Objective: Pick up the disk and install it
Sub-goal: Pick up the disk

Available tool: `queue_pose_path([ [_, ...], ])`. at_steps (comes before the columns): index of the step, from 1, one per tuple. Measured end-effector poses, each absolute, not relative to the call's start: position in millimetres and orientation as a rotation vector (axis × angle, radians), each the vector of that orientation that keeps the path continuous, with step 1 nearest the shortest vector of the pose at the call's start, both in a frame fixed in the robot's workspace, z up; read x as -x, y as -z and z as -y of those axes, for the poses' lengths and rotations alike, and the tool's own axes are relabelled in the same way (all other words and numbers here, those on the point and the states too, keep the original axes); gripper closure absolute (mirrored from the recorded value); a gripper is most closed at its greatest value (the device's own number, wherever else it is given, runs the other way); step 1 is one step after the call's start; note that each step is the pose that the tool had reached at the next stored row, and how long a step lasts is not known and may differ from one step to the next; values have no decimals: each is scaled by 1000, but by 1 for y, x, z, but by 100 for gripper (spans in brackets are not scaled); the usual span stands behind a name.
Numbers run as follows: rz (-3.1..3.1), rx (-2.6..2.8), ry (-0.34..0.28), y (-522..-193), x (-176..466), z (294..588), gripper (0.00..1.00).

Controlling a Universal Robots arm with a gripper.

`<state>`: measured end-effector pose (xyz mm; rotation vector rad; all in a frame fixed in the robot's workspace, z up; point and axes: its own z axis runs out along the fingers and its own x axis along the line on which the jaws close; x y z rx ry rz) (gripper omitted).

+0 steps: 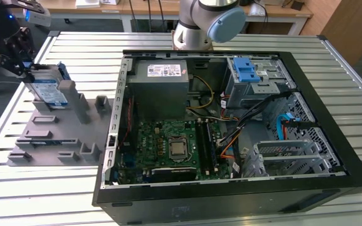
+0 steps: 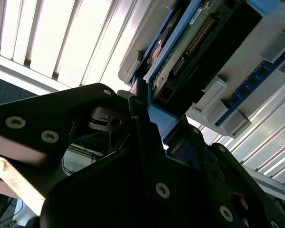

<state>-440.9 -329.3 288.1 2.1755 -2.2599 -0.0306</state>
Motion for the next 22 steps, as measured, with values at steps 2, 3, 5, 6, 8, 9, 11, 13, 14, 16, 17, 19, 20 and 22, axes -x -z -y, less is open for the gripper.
queue_pose_path([
  [2, 2257, -2178, 31, -288, 441, 329, 63],
  [3, 2256, -2180, 31, -288, 441, 329, 63],
  [5, 2253, -2182, 31, -288, 441, 329, 63],
  [6, 2247, -2189, 31, -288, 441, 329, 63],
  [8, 2240, -2196, 30, -288, 441, 329, 63],
  [9, 2239, -2197, 30, -288, 441, 329, 63],
  [11, 2238, -2198, 30, -288, 441, 329, 63],
  [13, 2237, -2199, 30, -288, 441, 329, 63],
  [14, 2236, -2200, 30, -288, 441, 329, 63],
  [16, 2237, -2199, 30, -288, 441, 329, 63],
  [17, 2238, -2198, 30, -288, 441, 329, 63],
  [19, 2245, -2191, 30, -288, 441, 329, 63],
  [20, 2251, -2184, 30, -288, 441, 329, 63],
  [22, 2254, -2181, 30, -288, 441, 329, 62],
])
